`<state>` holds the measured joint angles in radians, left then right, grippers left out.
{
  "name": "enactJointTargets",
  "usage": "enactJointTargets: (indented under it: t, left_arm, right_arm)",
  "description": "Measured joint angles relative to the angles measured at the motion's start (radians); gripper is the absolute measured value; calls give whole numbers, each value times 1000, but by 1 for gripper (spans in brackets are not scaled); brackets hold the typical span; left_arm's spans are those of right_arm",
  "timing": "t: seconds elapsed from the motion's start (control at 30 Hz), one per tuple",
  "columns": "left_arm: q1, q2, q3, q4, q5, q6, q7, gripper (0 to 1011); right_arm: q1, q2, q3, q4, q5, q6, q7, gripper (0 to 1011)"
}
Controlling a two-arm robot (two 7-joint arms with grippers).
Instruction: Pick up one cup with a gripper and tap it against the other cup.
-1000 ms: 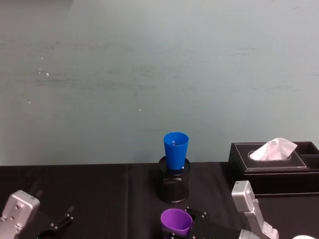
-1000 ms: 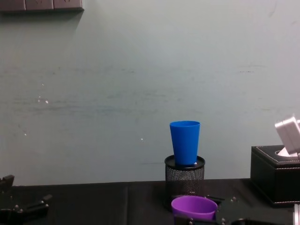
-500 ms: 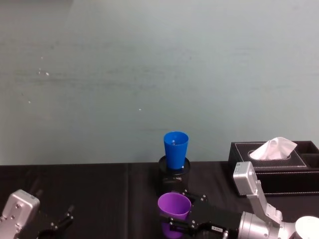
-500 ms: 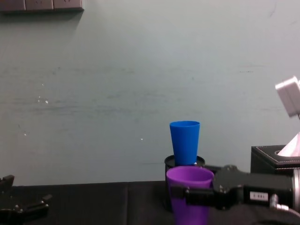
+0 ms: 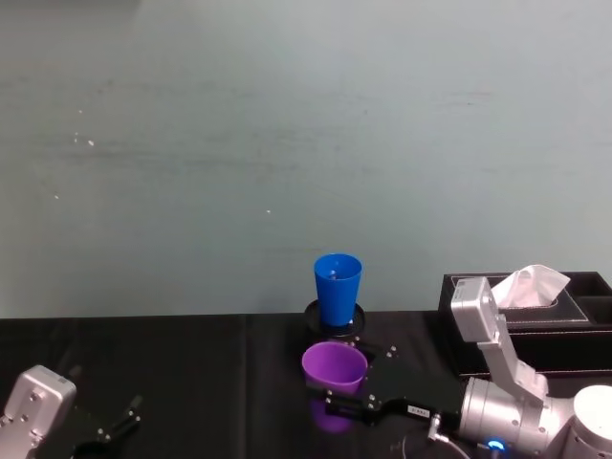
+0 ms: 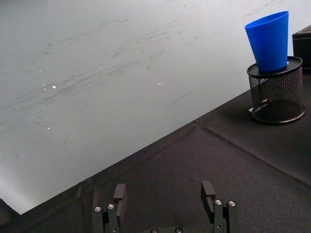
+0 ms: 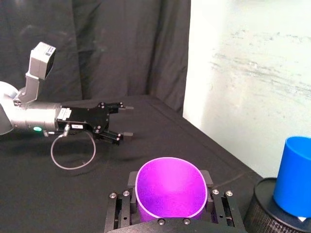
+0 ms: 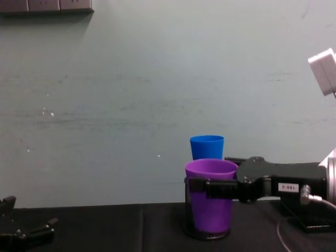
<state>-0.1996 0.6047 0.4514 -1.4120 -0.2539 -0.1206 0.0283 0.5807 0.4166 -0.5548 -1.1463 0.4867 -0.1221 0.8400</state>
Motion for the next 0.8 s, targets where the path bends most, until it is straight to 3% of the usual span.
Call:
enactJointTargets:
  t: [0.8]
  left_arm:
    - [0,0,0,0,0,0,0,1000]
  right_arm:
    - [28,18,-12,-24,46,46,-8,754]
